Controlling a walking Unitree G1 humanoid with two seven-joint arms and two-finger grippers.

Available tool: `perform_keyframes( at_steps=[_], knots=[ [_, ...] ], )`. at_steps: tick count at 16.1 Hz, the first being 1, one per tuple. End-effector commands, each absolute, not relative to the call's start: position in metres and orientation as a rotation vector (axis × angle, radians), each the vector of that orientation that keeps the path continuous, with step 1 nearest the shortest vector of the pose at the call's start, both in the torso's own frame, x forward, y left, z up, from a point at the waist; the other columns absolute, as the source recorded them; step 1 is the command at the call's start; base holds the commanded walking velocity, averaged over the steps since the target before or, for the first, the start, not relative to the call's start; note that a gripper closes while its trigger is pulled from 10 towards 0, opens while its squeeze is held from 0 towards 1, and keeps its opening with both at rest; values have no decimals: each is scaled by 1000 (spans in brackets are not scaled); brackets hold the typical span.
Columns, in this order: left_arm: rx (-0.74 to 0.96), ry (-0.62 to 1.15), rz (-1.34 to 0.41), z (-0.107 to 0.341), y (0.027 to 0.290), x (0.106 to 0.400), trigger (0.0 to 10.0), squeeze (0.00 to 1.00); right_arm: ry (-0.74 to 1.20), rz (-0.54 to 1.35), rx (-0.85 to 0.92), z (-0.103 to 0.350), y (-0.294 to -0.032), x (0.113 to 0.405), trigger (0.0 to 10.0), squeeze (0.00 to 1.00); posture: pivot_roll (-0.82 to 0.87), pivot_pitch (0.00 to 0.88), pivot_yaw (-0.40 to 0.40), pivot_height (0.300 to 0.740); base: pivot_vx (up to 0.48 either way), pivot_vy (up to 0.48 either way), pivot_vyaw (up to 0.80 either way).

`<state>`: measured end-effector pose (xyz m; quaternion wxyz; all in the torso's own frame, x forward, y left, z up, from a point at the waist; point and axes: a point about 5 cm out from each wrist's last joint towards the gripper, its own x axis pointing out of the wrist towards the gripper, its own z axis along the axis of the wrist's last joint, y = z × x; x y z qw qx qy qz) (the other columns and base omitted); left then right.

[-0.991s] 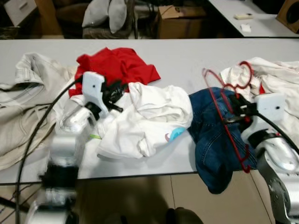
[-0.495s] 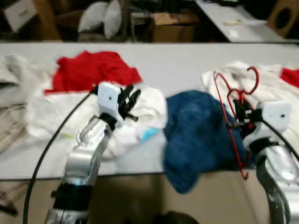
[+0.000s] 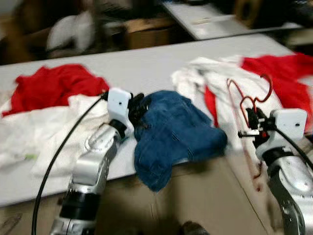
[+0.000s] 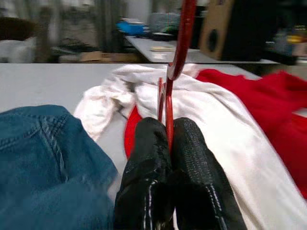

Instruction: Hang hanger

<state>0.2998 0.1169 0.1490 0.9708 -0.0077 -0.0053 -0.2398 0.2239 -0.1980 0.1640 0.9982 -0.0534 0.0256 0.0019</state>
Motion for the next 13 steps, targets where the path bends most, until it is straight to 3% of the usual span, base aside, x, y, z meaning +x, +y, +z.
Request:
perform_keyframes(
  at_steps=[1, 3, 9, 10, 11, 13],
  knots=[
    [-5, -6, -464, 150, 123, 301, 10000, 0, 30, 19, -98, 169, -193, 223, 10000, 0, -181, 0, 37, 740, 0, 480, -800],
    [0, -7, -461, 150, 123, 302, 10000, 0, 27, 20, -102, 169, -194, 223, 10000, 0, -181, 0, 38, 740, 0, 240, -638],
    [49, 70, -519, 137, 117, 310, 10000, 0, 29, 59, -158, 170, -196, 216, 10000, 0, -199, 0, 37, 740, 0, 0, 0],
    [-41, 106, -585, 134, 114, 311, 10000, 0, 47, 56, -174, 169, -200, 213, 10000, 0, -199, 0, 37, 740, 0, 0, 0],
    [-58, 138, -604, 132, 111, 313, 10000, 1000, 52, 54, -180, 169, -203, 211, 10000, 0, -223, 0, 47, 740, 0, 0, 0],
    [-22, 171, -610, 129, 107, 318, 10000, 1000, 58, 43, -184, 172, -211, 206, 10000, 0, -250, 0, 62, 740, 0, 0, 0]
  ],
)
